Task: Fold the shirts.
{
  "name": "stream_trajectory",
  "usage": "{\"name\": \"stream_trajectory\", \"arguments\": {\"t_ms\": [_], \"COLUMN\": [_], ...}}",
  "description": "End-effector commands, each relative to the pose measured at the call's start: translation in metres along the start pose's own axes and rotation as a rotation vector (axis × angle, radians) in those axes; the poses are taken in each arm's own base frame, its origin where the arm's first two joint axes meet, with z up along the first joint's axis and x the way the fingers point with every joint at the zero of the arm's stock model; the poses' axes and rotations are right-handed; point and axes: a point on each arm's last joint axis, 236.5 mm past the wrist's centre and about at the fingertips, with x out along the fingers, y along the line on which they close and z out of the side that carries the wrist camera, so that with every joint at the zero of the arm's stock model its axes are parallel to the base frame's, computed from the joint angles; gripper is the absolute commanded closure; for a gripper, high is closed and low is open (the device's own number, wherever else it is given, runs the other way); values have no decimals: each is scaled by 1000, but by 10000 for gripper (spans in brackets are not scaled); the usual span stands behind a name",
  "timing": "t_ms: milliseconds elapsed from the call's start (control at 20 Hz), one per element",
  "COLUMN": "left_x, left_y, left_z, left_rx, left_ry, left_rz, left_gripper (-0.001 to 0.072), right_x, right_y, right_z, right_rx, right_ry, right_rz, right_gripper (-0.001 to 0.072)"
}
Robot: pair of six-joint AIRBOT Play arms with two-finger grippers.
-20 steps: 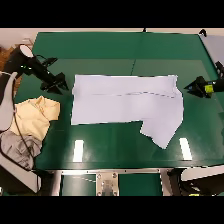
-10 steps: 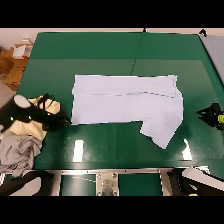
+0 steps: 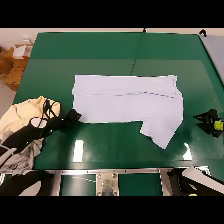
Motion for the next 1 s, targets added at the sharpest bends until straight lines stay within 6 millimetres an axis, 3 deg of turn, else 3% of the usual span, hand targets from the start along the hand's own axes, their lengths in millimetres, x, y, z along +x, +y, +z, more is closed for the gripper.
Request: {"name": "stream_trajectory", "arguments": {"t_ms": [0, 50, 100, 150, 350, 450, 750, 850, 900, 950], "left_x": [16, 18, 18, 18, 17, 17, 16, 16, 16, 15], "left_y": [0, -1, -4, -7, -16, -16, -17, -17, -17, -18], "left_z": [-3, -9, -11, -12, -19, -19, -21, -21, -22, -27], "left_rx": [-49, -41, -31, -1, 74, 81, 82, 90, 113, 137], "left_ry": [-49, -28, -20, -10, 35, 33, 42, 45, 46, 67], "left_rz": [15, 16, 12, 6, -14, -14, -15, -16, -16, -21], "left_gripper": [250, 355, 603, 684, 685, 685, 684, 684, 685, 685], "right_x": [15, 18, 21, 21, 26, 40, 89, 88, 86, 82], "right_y": [-6, -11, -19, -26, -29, -28, 3, 4, 5, 6], "right_z": [-21, -29, -36, -42, -53, -61, -84, -85, -86, -91], "right_rx": [40, 64, 79, 84, 83, 62, 24, 4, -13, -25], "right_ry": [49, 68, 89, 110, 144, 160, 254, 261, 272, 301], "right_rz": [6, -3, -29, -55, -77, -88, -47, -42, -34, -20], "right_gripper": [197, 182, 163, 163, 163, 163, 173, 334, 443, 603]}}
